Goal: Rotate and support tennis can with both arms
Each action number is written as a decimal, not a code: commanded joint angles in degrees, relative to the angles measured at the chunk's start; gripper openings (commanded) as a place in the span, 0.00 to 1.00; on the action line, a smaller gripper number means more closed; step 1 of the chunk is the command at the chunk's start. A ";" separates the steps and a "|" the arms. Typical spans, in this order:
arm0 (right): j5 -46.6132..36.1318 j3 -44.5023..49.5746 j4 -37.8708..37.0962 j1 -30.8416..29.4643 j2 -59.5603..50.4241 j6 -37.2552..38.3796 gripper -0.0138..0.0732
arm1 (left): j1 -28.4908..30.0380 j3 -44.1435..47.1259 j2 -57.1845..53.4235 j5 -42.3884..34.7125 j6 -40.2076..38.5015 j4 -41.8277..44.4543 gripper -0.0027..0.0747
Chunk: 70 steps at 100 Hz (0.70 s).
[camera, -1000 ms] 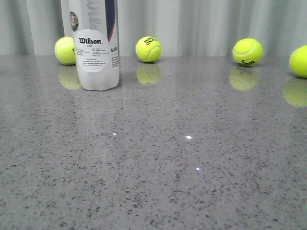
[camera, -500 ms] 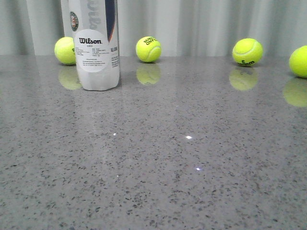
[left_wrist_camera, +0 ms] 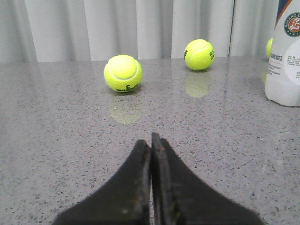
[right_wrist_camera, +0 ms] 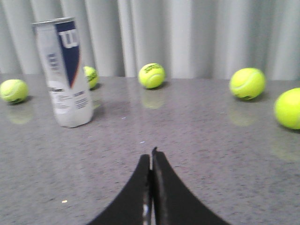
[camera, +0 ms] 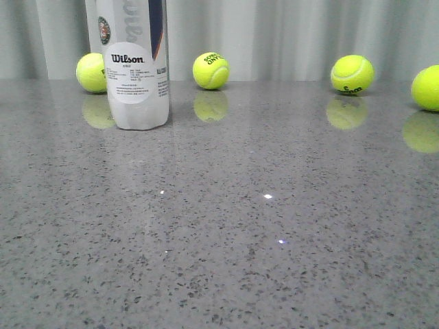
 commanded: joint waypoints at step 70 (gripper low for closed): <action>-7.23 11.37 -6.46 -22.23 -7.78 0.27 0.09 | -0.13 2.51 -1.95 -5.05 -0.70 -0.62 0.01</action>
